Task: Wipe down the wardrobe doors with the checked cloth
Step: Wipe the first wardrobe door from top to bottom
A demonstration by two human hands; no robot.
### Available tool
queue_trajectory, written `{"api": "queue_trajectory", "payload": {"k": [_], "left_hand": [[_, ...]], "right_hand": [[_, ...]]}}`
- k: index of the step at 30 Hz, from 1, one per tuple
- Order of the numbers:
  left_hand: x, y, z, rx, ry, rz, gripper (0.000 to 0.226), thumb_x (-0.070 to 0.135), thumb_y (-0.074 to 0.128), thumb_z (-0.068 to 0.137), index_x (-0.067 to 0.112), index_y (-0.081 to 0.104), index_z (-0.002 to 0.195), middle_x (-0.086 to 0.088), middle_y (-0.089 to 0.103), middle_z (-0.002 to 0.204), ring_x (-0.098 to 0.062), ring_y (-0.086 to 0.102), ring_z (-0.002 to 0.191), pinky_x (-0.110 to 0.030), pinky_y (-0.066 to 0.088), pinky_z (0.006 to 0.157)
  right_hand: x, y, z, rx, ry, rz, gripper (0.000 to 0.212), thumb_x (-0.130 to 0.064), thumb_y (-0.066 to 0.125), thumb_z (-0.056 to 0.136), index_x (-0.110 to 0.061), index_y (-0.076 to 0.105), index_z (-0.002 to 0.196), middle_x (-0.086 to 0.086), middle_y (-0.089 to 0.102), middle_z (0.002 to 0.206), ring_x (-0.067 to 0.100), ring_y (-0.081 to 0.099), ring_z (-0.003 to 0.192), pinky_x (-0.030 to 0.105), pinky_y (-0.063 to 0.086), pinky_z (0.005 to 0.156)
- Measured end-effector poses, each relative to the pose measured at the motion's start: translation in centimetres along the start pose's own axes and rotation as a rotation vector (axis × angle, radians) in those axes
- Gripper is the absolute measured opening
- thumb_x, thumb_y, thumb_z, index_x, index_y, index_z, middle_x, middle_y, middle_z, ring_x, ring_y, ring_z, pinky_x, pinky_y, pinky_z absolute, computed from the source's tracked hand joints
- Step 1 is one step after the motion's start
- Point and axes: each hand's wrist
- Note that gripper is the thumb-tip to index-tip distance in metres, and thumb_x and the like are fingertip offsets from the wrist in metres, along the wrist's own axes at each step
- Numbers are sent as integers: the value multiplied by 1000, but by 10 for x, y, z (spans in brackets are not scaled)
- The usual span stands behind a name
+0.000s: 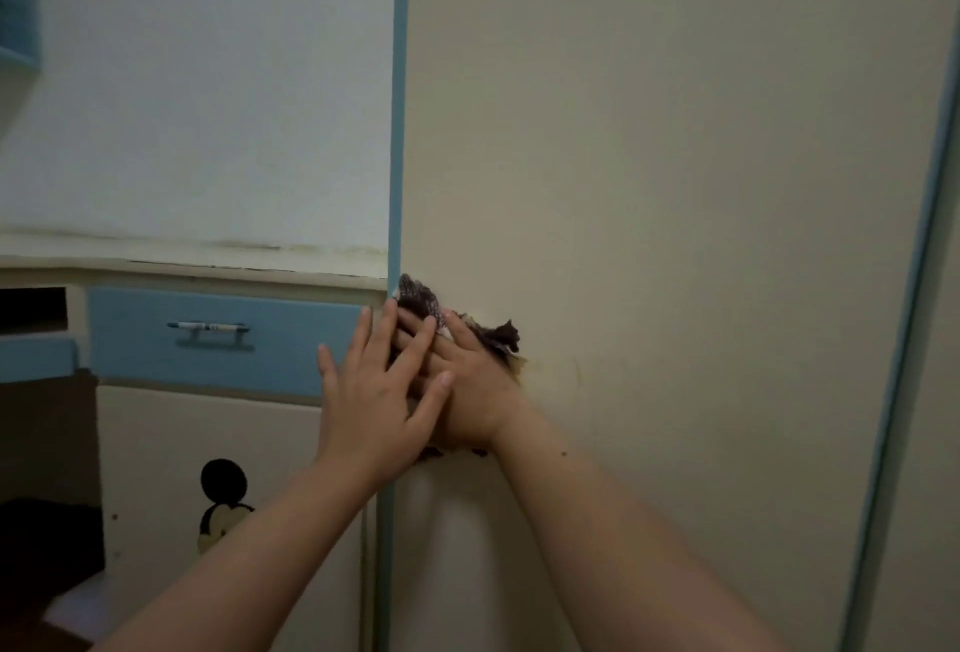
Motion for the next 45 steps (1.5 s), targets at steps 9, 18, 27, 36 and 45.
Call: {"api": "queue_trajectory", "payload": {"k": [9,18,27,36,45], "left_hand": [[30,31,-10,-23,42,-18,69,69,6,76,41,-9,137,3,-14,151,-21,-11,141,-49,-7,110],[60,44,-8,-54,-74,-22,84,73,-3,69,34,2,144,-10,-15,154,-31,-19,139,-56,-4,109],[62,54,-9,6,-88,-98,81,69,10,74,29,12,145,-8,-10,154,-30,-16,140,-55,4,110],[54,55,-8,-37,-76,-92,81,74,9,71,38,8,144,1,-19,151,-24,-22,138,-47,0,112],[50,29,-3,-100,-52,34,80,73,-7,68,45,12,141,-4,4,156,-27,-1,142,-58,-3,108]], "right_hand": [[38,-10,-65,105,37,-97,63,-42,49,78,-19,45,136,6,38,145,23,31,136,45,15,111],[131,-35,-191,108,271,-163,68,-45,44,75,-30,33,140,6,27,148,25,20,140,46,15,108],[128,-28,-243,241,770,-66,66,-52,40,77,-24,35,137,14,29,145,31,20,136,61,27,101],[68,3,-305,174,888,69,67,-67,14,86,-39,2,145,-10,-14,155,18,-9,143,64,26,97],[36,15,-233,136,625,-22,76,-59,45,69,-30,32,138,8,17,153,24,-2,143,58,26,102]]}}
Point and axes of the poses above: each hand's wrist, its own z-axis towards the middle knuckle, its own y-axis out of the palm, x = y × z
